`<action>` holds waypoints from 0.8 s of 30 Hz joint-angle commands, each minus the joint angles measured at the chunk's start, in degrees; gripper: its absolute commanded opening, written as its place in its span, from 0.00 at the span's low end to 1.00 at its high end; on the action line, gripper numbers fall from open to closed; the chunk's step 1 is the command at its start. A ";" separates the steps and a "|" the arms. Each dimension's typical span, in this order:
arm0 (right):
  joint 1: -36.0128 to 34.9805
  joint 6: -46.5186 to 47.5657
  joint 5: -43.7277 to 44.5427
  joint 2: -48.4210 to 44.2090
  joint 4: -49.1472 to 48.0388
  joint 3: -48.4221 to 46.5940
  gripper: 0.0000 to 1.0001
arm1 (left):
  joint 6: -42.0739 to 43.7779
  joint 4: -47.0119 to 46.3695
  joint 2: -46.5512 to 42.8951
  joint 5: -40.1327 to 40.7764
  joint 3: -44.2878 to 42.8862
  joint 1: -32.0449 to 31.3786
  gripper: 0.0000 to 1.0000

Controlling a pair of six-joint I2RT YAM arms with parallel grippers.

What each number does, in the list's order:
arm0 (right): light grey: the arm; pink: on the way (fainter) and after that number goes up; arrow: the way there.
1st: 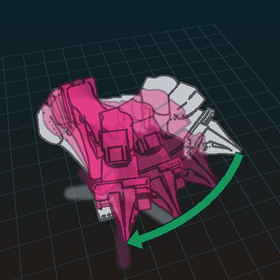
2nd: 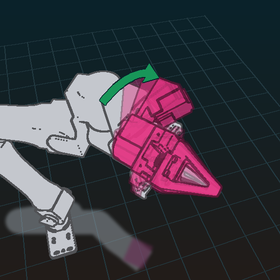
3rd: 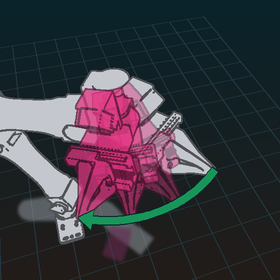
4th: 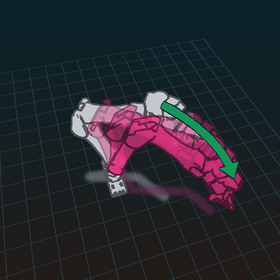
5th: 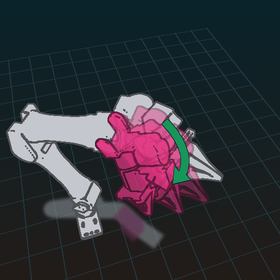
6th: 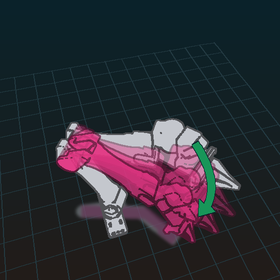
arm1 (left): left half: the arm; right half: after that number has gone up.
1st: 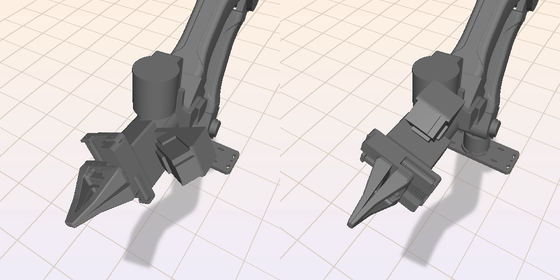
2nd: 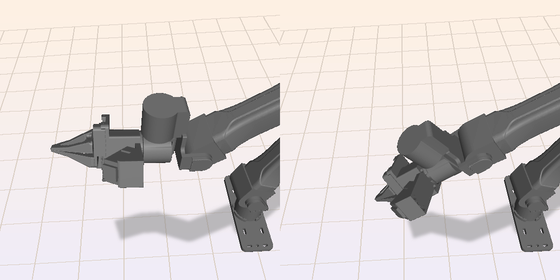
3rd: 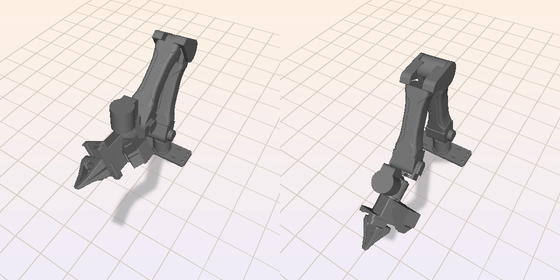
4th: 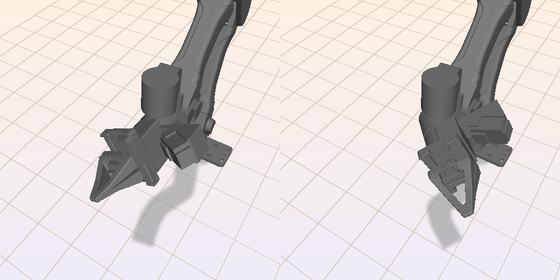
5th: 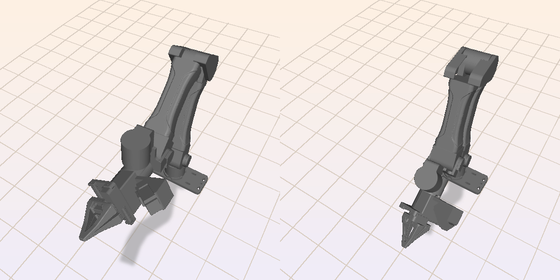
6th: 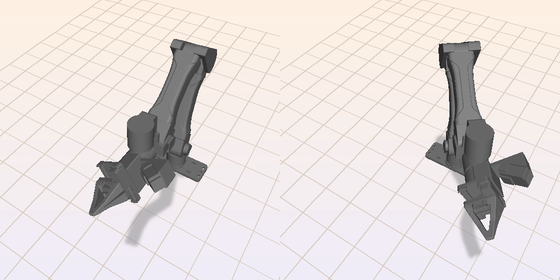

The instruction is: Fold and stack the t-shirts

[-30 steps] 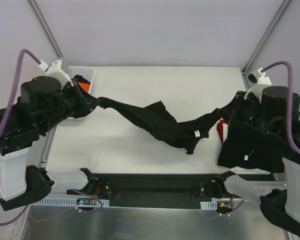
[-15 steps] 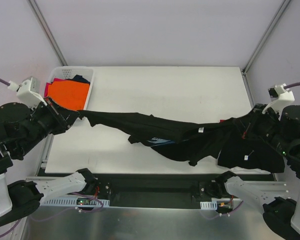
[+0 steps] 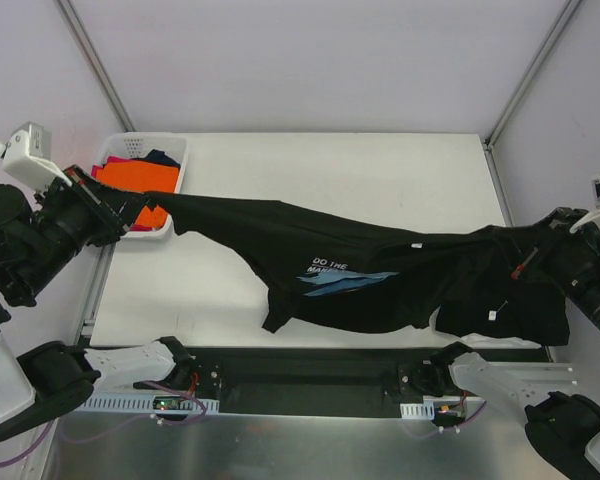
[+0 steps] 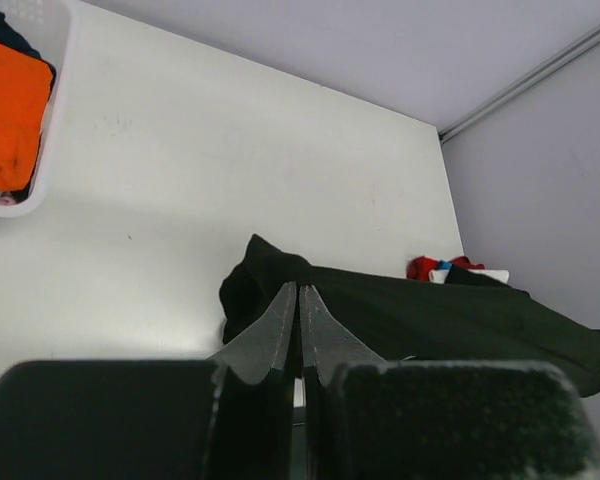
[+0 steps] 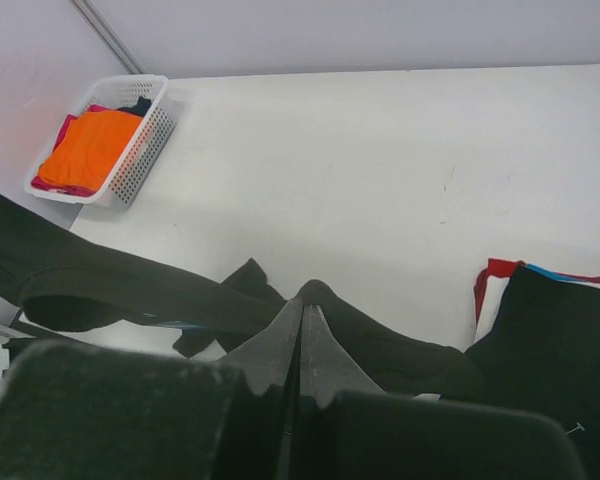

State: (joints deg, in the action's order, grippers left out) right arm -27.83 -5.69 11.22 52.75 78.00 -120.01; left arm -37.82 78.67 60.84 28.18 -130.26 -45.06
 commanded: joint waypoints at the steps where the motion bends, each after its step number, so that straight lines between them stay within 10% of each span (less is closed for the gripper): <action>1: 0.24 1.12 1.96 2.53 5.50 -4.18 0.01 | 3.54 4.21 5.33 0.73 -7.45 -0.29 0.00; 24: 0.24 0.60 -1.29 -0.46 -1.35 15.39 0.01 | -1.81 -1.42 -1.08 1.52 13.95 -0.29 0.00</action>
State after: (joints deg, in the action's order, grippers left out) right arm -27.83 -5.08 12.47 51.75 78.04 -108.99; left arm -37.26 77.36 57.74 27.77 -121.67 -45.06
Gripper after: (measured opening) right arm 0.014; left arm 0.006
